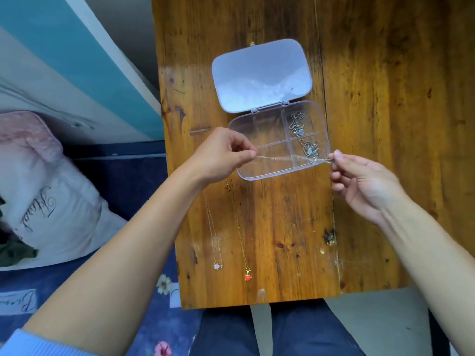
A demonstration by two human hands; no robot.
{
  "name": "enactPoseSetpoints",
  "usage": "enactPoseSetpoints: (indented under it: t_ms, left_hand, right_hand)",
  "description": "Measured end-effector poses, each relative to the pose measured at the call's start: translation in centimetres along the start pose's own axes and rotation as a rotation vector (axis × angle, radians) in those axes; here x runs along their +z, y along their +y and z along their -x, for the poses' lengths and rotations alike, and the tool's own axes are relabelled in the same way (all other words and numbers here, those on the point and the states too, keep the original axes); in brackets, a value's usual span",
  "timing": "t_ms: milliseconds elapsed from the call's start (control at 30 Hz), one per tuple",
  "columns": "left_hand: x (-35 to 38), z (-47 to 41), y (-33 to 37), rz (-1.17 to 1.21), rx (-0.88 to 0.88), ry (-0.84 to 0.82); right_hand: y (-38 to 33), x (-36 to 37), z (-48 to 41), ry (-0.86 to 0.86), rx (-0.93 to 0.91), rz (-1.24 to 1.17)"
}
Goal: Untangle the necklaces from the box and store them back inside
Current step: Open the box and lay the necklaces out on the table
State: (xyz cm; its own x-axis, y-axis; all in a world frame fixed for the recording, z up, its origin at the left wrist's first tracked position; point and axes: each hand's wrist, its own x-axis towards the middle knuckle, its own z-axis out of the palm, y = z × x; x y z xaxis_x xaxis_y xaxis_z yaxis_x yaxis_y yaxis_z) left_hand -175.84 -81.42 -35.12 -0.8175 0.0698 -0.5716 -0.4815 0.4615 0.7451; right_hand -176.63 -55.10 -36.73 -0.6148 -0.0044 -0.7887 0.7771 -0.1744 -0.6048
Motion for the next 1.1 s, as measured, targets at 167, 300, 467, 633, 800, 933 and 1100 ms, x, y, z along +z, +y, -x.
enactPoseSetpoints:
  t_ms: [167, 300, 467, 633, 800, 933, 1100]
  left_hand:
    - [-2.1, 1.5, -1.8, -0.277, 0.017, 0.002]
    - [-2.2, 2.5, -2.6, -0.332, 0.014, 0.089]
    - [-1.0, 3.7, -2.8, -0.111, 0.052, 0.218]
    - [2.3, 4.8, -3.1, -0.254, 0.200, 0.257]
    - [5.1, 3.5, -3.5, -0.629, 0.378, 0.196]
    - [6.7, 2.2, -3.6, -0.903, 0.431, 0.055]
    - [8.0, 1.3, -3.9, -1.036, 0.486, 0.023]
  right_hand:
    - [1.6, -1.2, 0.6, 0.022, 0.073, -0.073]
    - [4.0, -1.6, 2.0, 0.035, 0.124, 0.002]
    - [9.1, -1.6, 4.7, 0.120, 0.108, 0.411]
    - [14.0, -0.8, 8.3, 0.076, 0.020, 0.748]
    - [17.8, 0.2, 10.4, 0.126, 0.002, 0.878]
    - [19.2, 0.5, 10.6, 0.170, -0.009, 0.966]
    - [19.5, 0.3, 10.1, 0.182, -0.023, 1.047]
